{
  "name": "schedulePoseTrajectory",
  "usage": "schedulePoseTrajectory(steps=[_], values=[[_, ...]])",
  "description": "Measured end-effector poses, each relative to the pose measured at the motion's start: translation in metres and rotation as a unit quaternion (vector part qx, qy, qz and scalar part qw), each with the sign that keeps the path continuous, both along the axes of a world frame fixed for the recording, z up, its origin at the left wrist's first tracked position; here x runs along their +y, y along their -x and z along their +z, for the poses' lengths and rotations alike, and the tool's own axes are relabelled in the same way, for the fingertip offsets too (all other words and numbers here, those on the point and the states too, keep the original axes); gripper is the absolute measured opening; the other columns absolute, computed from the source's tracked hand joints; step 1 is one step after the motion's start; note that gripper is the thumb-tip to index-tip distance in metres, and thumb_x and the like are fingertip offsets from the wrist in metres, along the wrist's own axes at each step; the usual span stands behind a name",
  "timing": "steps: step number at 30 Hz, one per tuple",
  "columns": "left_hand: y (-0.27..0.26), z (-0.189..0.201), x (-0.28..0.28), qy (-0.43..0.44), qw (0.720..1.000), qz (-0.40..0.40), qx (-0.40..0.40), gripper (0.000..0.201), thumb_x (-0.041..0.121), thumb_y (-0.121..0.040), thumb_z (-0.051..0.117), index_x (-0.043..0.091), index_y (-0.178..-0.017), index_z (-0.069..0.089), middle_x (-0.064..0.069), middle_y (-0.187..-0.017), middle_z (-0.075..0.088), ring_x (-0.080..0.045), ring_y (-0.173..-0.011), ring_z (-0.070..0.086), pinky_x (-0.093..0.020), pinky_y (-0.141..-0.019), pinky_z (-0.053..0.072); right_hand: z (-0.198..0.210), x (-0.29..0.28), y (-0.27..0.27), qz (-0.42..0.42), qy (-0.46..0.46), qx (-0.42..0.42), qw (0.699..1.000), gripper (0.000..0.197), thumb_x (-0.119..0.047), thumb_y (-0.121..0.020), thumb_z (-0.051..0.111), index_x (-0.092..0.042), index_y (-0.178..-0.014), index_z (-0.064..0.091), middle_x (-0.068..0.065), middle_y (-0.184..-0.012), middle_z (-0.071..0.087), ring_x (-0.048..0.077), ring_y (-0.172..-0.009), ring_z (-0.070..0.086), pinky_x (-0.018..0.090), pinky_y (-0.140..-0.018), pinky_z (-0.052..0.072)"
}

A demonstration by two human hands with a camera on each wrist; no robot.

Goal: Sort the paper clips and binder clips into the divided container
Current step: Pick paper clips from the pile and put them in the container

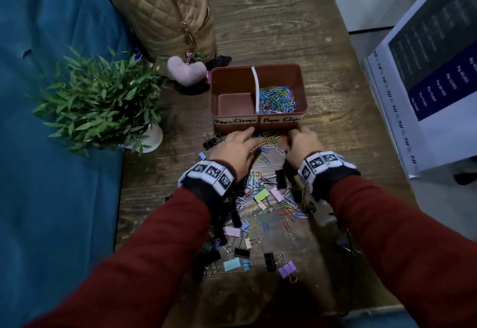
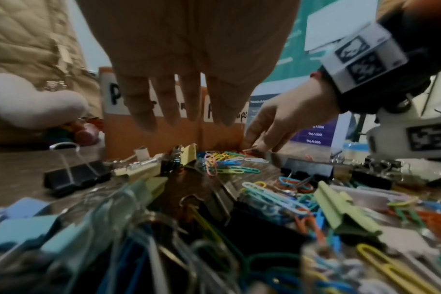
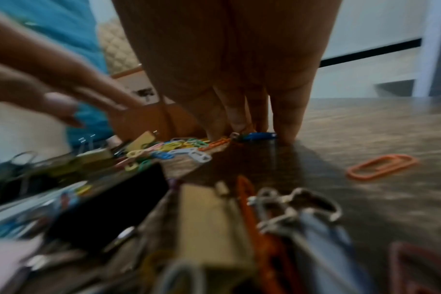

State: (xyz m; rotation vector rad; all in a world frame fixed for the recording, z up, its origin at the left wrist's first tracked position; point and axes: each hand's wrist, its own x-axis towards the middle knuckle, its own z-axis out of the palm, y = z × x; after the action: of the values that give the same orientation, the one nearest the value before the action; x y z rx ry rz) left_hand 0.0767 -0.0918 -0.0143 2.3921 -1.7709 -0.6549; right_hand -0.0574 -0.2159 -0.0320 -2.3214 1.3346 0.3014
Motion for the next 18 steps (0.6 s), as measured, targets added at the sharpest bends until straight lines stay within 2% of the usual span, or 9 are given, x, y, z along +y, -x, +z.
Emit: schedulePoseTrajectory(steps=[4, 7, 9, 11, 15, 18], values=[[-0.01, -0.009, -0.004, -0.077, 0.996, -0.012, -0.032, 0.054, 0.021, -0.094, 0.044, 0.026, -0.146, 0.028, -0.002, -0.153, 0.024, -0.028, -0.136, 0.026, -0.048, -0.106, 0.035, -0.003, 0.026, -0.002, 0.067, -0.001, -0.016, 0.998, 0.043, -0.007, -0.083, 0.053, -0.011, -0.125, 0.051, 0.011, -0.131, 0.046, 0.031, -0.119, 0.044, 0.036, -0.098, 0.04], [-0.013, -0.012, 0.012, -0.081, 0.995, -0.005, -0.055, 0.05, 0.024, -0.094, 0.045, 0.022, -0.142, 0.034, -0.004, -0.147, 0.032, -0.028, -0.13, 0.032, -0.046, -0.103, 0.038, 0.002, 0.028, -0.011, 0.095, -0.008, -0.047, 0.994, 0.057, -0.002, -0.083, 0.052, -0.013, -0.138, 0.04, 0.008, -0.141, 0.039, 0.029, -0.127, 0.038, 0.035, -0.104, 0.035], [-0.013, -0.013, 0.022, -0.073, 0.996, 0.01, -0.056, 0.044, 0.026, -0.095, 0.044, 0.019, -0.138, 0.04, -0.004, -0.143, 0.036, -0.026, -0.128, 0.034, -0.045, -0.103, 0.038, 0.003, 0.027, -0.022, 0.147, -0.017, -0.039, 0.988, 0.067, -0.002, -0.084, 0.052, -0.015, -0.145, 0.028, 0.007, -0.146, 0.032, 0.029, -0.13, 0.033, 0.035, -0.108, 0.03], [-0.011, -0.012, 0.03, -0.072, 0.996, 0.026, -0.051, 0.042, 0.03, -0.096, 0.042, 0.018, -0.136, 0.043, -0.003, -0.14, 0.039, -0.025, -0.127, 0.035, -0.044, -0.103, 0.038, 0.002, 0.029, -0.031, 0.185, -0.009, -0.017, 0.983, 0.07, -0.005, -0.083, 0.053, -0.015, -0.146, 0.023, 0.009, -0.145, 0.031, 0.031, -0.128, 0.032, 0.037, -0.107, 0.03], [-0.007, -0.005, 0.038, -0.107, 0.991, 0.049, -0.069, 0.041, 0.037, -0.097, 0.036, 0.019, -0.132, 0.048, -0.003, -0.132, 0.048, -0.024, -0.12, 0.042, -0.041, -0.099, 0.037, 0.001, 0.042, -0.033, 0.214, -0.005, -0.002, 0.977, 0.07, -0.005, -0.08, 0.056, -0.018, -0.143, 0.03, 0.007, -0.141, 0.032, 0.031, -0.125, 0.031, 0.043, -0.101, 0.04], [-0.004, -0.001, 0.039, -0.093, 0.99, 0.083, -0.062, 0.038, 0.037, -0.096, 0.041, 0.017, -0.124, 0.056, -0.005, -0.125, 0.05, -0.026, -0.116, 0.045, -0.041, -0.096, 0.041, 0.001, 0.053, -0.02, 0.257, -0.018, -0.029, 0.966, 0.066, -0.002, -0.079, 0.056, -0.022, -0.14, 0.038, 0.005, -0.135, 0.04, 0.028, -0.125, 0.035, 0.039, -0.101, 0.037]])
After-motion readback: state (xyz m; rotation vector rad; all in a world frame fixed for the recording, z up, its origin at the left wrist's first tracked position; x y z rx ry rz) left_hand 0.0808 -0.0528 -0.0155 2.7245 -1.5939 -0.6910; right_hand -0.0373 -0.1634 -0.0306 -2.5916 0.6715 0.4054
